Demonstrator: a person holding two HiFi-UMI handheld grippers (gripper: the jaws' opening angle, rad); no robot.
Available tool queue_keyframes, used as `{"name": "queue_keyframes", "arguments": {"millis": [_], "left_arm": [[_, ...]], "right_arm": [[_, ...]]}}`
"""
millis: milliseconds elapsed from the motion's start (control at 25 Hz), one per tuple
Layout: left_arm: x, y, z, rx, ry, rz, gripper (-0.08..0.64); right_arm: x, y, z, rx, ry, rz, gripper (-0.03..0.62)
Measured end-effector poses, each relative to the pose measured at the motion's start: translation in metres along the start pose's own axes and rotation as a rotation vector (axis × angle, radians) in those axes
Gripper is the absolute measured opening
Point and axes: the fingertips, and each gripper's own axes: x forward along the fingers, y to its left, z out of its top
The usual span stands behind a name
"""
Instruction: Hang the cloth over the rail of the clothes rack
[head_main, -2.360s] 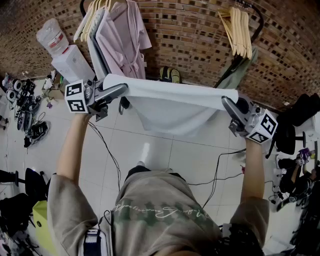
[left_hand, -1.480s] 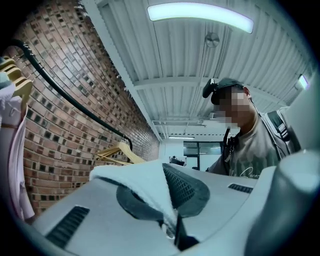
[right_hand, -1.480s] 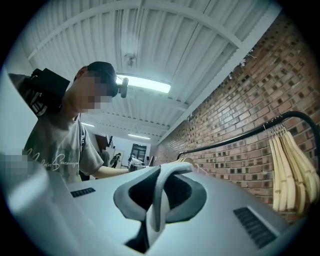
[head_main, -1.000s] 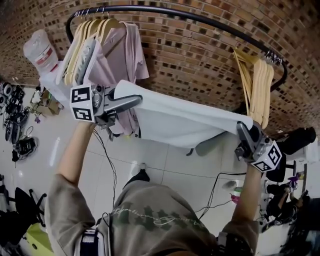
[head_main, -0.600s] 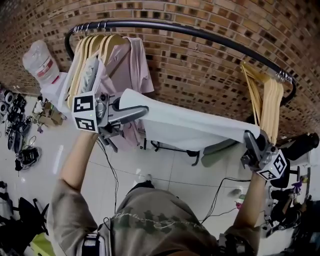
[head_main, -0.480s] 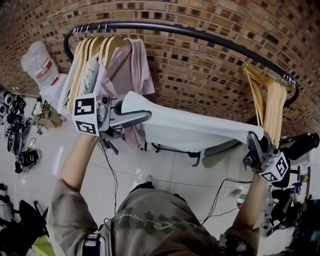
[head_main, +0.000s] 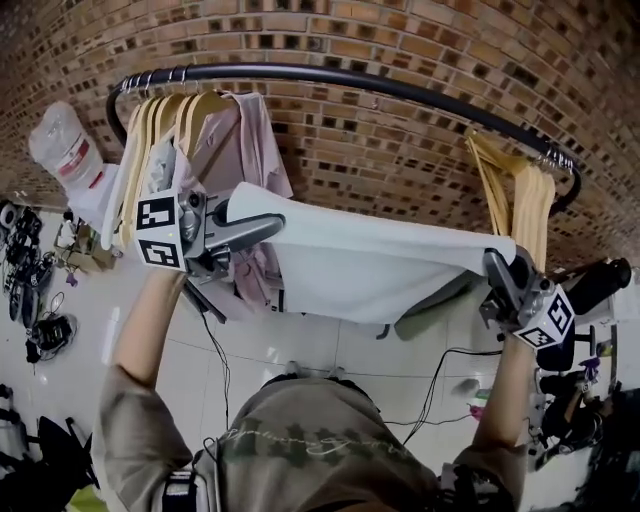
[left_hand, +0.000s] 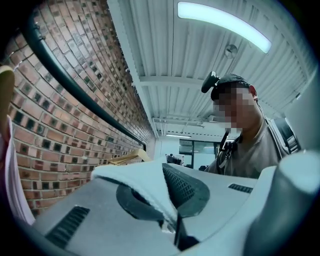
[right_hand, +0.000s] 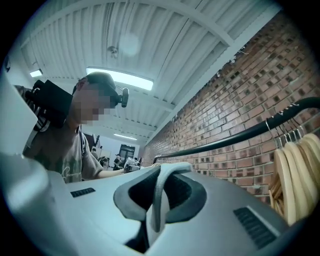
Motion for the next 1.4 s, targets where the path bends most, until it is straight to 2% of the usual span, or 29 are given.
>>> {"name": "queue_keyframes", "arguments": {"millis": [360,520,800,1120,1400], "left_arm": [[0.012,0.004,0.045,0.053,0.0,0.034,0.018],[0.019,0.01,0.08,0.116,0.014,0.046,0.018],[0.028,0.021,0.131,0.147,-0.003,0.045,0.018],[0.04,0.052,0.188,0.208,0.033,0.075,0.018],[0.045,0.073,0.228,0.187,0.004,0.081,0.018]], "right_arm": [[0.006,-0.019,0.037,-0.03,-0.008,0.061,0.02],[0.017,-0.038,0.067,-0.054,-0.008,0.088,0.02],[0.032,-0.064,0.113,-0.064,-0.035,0.115,0.02],[0.055,-0.106,0.158,-0.075,-0.041,0.11,0.02],[0.079,-0.132,0.193,-0.112,-0.053,0.104,0.02]]}}
